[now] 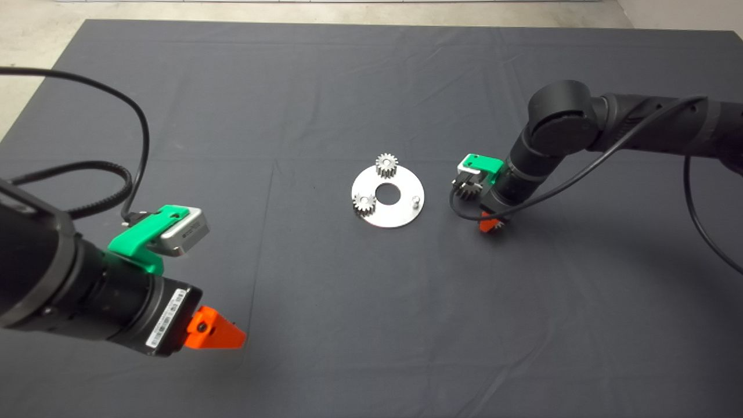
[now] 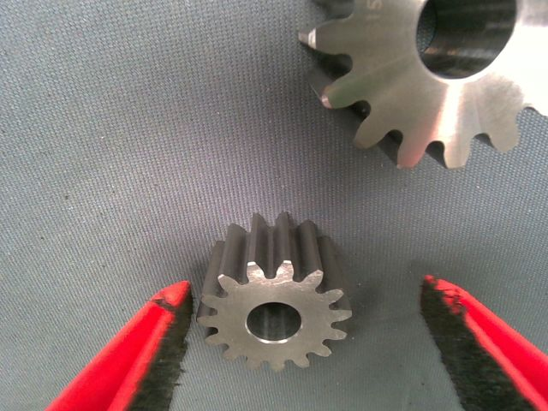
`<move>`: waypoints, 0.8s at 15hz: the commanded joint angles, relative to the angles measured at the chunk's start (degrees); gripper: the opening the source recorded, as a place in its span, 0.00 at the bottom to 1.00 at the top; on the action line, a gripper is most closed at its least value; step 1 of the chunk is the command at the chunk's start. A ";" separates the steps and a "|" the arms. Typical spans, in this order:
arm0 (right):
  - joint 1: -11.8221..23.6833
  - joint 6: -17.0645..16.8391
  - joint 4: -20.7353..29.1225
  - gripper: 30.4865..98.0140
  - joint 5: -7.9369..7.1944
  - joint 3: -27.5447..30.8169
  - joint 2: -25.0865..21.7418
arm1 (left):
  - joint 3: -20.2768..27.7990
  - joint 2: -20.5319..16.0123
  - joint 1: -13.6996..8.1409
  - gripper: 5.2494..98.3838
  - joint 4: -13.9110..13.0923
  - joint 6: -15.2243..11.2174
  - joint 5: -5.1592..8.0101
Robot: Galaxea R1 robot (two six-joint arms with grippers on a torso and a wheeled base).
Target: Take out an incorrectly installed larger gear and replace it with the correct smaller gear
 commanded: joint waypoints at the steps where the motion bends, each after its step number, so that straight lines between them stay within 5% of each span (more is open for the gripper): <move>1: 0.95 0.19 -1.41 0.55 -6.85 0.21 -0.02 | 0.86 -0.13 -0.64 1.00 -0.95 0.14 0.01; 12: 0.86 2.04 -1.32 0.45 -6.68 -0.32 -0.02 | 1.21 -0.22 -0.64 1.00 -0.90 0.14 -0.08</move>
